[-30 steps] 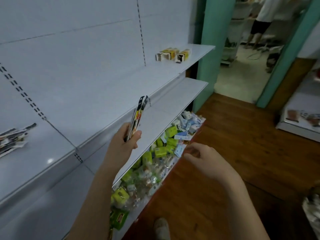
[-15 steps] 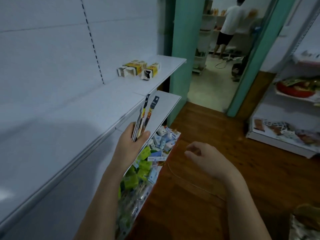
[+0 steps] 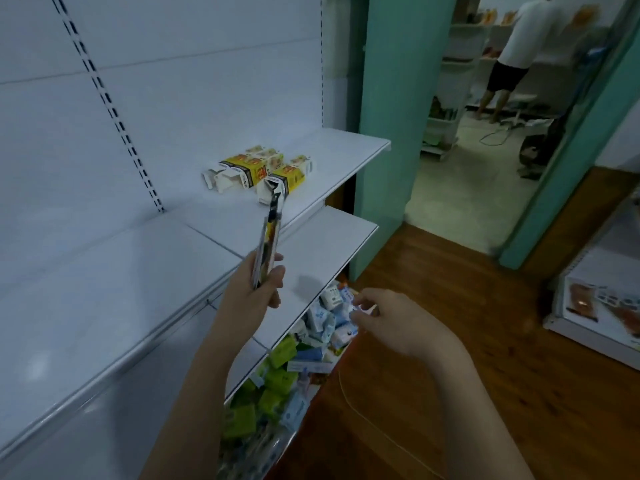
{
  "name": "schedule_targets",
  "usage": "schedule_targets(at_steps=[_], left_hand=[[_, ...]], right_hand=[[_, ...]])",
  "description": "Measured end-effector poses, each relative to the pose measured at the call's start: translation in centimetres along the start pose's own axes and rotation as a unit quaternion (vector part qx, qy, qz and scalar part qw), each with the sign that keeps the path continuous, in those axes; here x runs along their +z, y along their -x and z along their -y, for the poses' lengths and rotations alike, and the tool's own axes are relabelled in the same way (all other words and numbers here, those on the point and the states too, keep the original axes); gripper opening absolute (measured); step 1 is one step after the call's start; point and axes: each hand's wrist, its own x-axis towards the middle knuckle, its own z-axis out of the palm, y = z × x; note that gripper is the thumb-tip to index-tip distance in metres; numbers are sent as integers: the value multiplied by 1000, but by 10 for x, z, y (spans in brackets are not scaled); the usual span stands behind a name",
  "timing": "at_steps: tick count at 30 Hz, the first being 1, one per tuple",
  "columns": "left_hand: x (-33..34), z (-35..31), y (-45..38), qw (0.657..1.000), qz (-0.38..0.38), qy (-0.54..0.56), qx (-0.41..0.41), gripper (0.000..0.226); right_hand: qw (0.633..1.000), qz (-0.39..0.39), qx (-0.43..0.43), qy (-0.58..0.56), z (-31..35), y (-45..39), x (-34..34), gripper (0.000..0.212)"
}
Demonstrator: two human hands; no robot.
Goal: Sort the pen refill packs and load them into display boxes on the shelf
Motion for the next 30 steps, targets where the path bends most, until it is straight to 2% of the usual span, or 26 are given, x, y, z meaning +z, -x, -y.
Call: schedule_targets(at_steps=[3, 6, 9, 12, 15, 17, 21, 25, 27, 29, 30], left_hand=[[17, -2, -28, 997, -80, 3, 9, 5], [22, 0, -53, 989, -142, -1, -30, 17], [19, -1, -90, 980, -189, 15, -55, 29], [21, 5, -130, 983, -173, -51, -18, 30], [22, 14, -174, 987, -145, -65, -10, 10], [21, 22, -202, 989, -125, -79, -10, 24], [17, 31, -250, 987, -113, -110, 14, 15], [12, 31, -276, 982, -152, -105, -35, 35], [8, 32, -286, 974, -193, -113, -36, 30], [6, 33, -292, 961, -261, -87, -37, 23], [4, 36, -294, 947, -312, -70, -41, 30]], right_hand=[[999, -2, -47, -3, -15, -52, -27, 30], [995, 31, -83, -40, -16, -97, -40, 27], [979, 46, -151, -127, 3, -144, -48, 27], [943, 0, -236, -233, 38, -189, -54, 45], [898, -31, -312, -310, 71, -234, -65, 58], [885, -27, -341, -316, 83, -269, -70, 55], [891, -32, -359, -275, 92, -330, -69, 31], [889, 37, -391, -236, 104, -366, -62, 29], [879, 87, -390, -260, 109, -383, -62, 39], [861, 145, -373, -314, 109, -400, -64, 48], [860, 162, -363, -320, 107, -409, -66, 50]])
